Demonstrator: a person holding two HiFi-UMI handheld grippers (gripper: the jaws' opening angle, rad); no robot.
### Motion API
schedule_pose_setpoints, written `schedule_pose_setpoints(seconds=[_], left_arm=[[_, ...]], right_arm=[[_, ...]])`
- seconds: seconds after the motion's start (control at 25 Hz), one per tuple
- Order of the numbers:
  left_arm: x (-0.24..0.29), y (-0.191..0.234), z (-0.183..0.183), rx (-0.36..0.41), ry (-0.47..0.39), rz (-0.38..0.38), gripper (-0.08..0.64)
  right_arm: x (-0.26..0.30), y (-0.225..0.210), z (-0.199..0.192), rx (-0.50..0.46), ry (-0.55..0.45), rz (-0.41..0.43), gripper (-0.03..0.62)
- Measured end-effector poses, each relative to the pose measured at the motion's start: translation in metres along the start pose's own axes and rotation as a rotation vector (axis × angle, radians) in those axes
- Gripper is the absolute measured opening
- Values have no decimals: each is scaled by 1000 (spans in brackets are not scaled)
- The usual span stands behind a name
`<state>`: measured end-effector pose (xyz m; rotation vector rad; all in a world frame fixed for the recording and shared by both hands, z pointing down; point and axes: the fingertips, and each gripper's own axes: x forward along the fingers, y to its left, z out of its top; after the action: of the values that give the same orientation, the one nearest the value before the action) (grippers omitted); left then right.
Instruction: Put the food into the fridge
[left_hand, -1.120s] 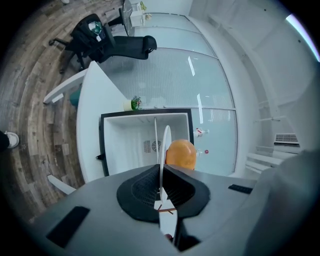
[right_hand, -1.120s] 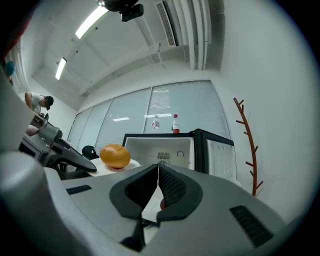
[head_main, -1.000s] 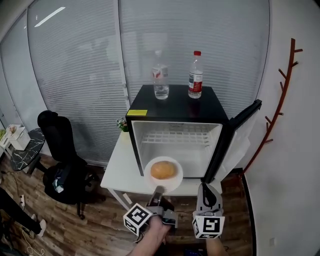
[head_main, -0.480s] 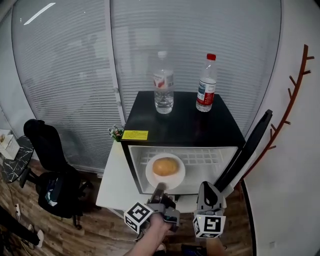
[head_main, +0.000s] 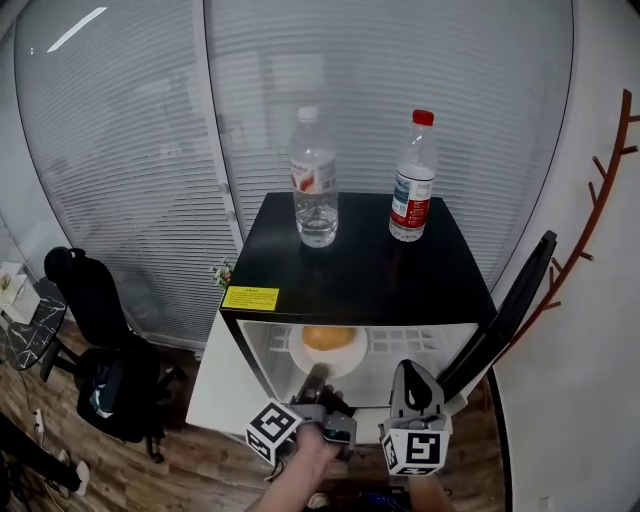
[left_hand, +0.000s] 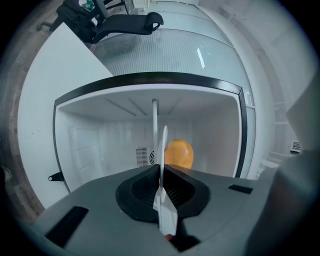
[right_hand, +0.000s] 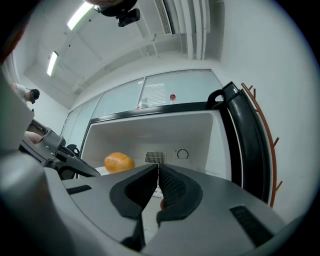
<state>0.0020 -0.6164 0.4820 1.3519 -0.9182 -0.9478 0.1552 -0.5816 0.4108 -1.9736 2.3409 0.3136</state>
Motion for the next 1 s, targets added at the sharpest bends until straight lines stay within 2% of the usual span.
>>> schedule_pose_setpoints(seconds=[0.36, 0.88, 1.0], left_arm=[[19, -9, 2, 18, -61, -24, 35], [30, -7, 3, 13, -87, -42, 37], [29, -13, 3, 16, -85, -86, 80]], right_arm=[[23, -6, 5, 21, -35, 73, 28], [32, -11, 5, 26, -39, 91, 28], [31, -10, 5, 27, -40, 92, 28]])
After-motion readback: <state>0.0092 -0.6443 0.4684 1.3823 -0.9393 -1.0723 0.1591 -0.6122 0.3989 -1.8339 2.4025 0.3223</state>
